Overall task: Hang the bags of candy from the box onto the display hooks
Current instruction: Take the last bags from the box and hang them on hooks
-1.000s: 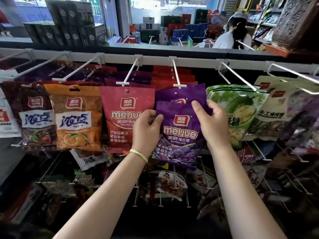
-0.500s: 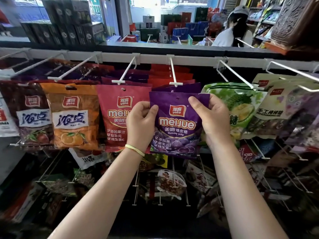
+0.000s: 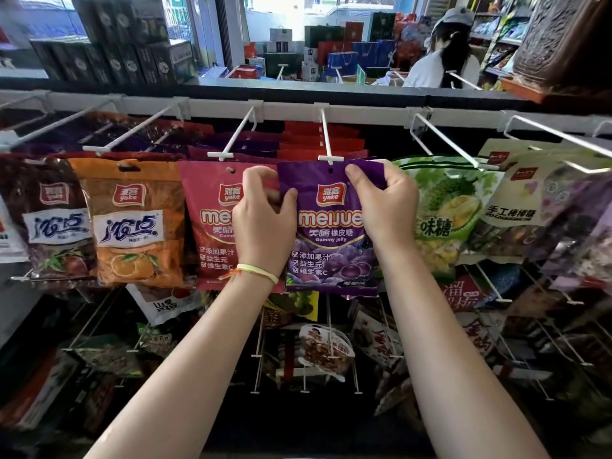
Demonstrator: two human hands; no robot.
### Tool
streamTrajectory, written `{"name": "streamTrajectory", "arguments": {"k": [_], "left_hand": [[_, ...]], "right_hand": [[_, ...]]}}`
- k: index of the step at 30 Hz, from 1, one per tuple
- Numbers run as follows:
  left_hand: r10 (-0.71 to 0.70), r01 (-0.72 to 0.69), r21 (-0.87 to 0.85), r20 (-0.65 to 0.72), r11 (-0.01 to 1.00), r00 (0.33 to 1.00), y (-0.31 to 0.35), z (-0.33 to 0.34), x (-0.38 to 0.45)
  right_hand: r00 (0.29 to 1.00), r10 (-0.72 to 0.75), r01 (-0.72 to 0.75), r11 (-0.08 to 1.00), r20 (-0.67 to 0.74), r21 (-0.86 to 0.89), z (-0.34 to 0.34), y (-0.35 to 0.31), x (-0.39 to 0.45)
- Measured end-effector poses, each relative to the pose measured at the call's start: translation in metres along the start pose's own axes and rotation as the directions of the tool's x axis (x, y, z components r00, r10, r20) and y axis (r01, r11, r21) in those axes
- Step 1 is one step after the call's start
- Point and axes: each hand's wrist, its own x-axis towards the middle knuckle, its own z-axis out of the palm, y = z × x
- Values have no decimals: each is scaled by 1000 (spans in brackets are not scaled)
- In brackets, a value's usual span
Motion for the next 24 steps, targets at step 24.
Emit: {"name": "streamTrajectory", "arguments": {"k": [24], "left_hand": [[275,-278,334,57,901,960,-15,4,-13]], "right_hand": [[977,-201,172,937,-66,-304,3,12,-2]]}}
